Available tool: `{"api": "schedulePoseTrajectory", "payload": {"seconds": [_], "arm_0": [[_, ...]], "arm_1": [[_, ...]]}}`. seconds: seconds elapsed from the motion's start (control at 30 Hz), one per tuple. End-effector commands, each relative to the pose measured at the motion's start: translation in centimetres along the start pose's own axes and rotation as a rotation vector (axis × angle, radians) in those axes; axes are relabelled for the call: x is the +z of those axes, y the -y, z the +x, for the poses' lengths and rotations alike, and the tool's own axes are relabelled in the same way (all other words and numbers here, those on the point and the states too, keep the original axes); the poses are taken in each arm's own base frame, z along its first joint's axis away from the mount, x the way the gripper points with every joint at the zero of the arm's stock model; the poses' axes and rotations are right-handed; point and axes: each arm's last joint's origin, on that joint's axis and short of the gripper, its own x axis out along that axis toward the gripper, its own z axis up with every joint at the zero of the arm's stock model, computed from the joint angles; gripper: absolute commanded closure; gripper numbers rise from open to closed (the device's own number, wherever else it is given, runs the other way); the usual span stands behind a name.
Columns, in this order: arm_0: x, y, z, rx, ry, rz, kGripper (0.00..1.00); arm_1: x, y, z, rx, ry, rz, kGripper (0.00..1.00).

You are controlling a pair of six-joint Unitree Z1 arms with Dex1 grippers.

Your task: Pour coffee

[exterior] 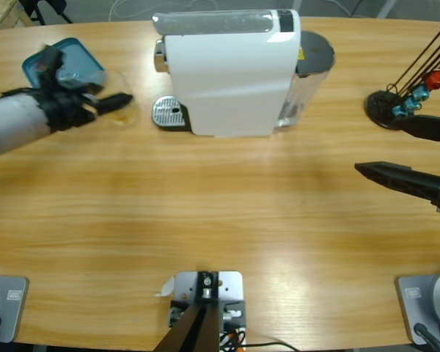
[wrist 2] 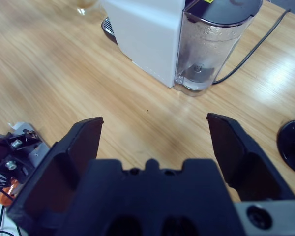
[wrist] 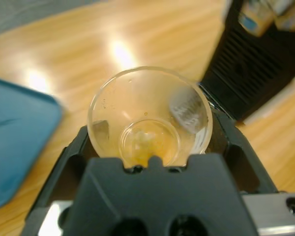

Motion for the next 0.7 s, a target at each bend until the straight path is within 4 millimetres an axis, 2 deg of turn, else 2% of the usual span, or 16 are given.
{"api": "schedulePoseTrajectory", "payload": {"seconds": [0.03,0.17,0.37,0.57,0.7], "arm_0": [[0.8,-5.8,-2.5,0.238,0.053,-0.113,0.443],[0.4,-9.3,-2.1,0.350,0.066,-0.189,0.441],[-1.1,-12.1,0.3,0.414,0.069,-0.220,0.441],[-3.2,-13.3,2.6,0.428,0.040,-0.236,0.441],[-3.6,-13.5,3.4,0.429,0.038,-0.238,0.441]], "arm_1": [[-1.1,-0.1,0.9,0.024,-0.058,-0.015,0.087],[-1.1,-0.1,0.9,0.024,-0.058,-0.017,0.087],[-1.1,-0.1,1.0,0.026,-0.059,-0.018,0.087],[-1.1,-0.2,1.0,0.033,-0.062,-0.018,0.087],[-1.1,-0.2,1.1,0.036,-0.064,-0.018,0.087]]}}
